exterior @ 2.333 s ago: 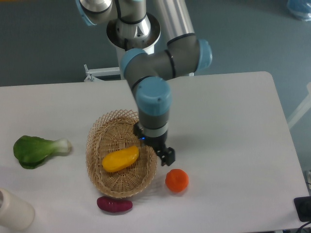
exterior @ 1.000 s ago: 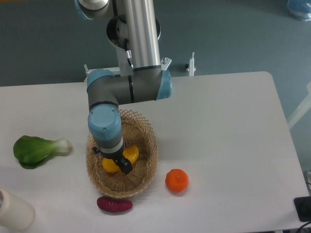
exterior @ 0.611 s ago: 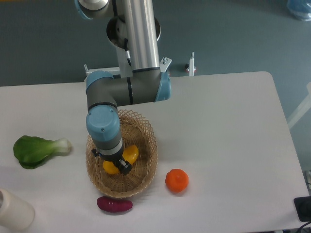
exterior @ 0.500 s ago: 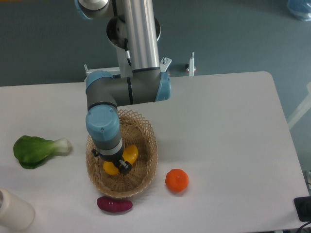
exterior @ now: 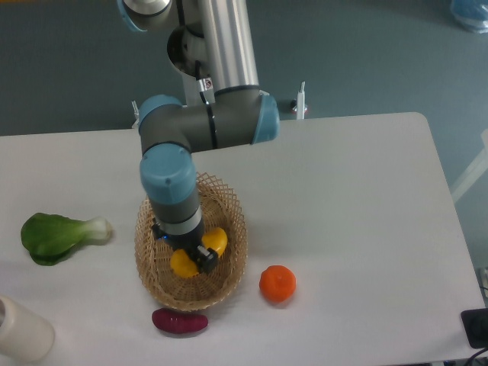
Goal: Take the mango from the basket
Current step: 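Lift the mango out of the basket and carry it beside the orange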
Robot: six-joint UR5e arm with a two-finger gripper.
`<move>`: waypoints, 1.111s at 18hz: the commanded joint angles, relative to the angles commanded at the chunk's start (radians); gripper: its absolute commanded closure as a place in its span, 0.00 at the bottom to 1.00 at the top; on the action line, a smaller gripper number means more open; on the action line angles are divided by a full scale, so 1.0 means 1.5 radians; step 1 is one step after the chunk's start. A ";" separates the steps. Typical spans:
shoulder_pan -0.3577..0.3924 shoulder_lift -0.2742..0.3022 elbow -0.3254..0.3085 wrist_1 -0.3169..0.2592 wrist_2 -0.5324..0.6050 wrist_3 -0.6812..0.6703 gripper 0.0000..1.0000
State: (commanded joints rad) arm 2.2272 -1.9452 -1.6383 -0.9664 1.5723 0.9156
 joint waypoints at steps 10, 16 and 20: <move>0.084 0.023 0.022 -0.037 0.030 0.118 0.59; 0.143 0.011 0.039 -0.038 0.030 0.167 0.59; 0.162 0.000 0.048 -0.038 0.036 0.189 0.60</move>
State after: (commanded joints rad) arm 2.4696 -1.9451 -1.5662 -1.0232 1.6260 1.1995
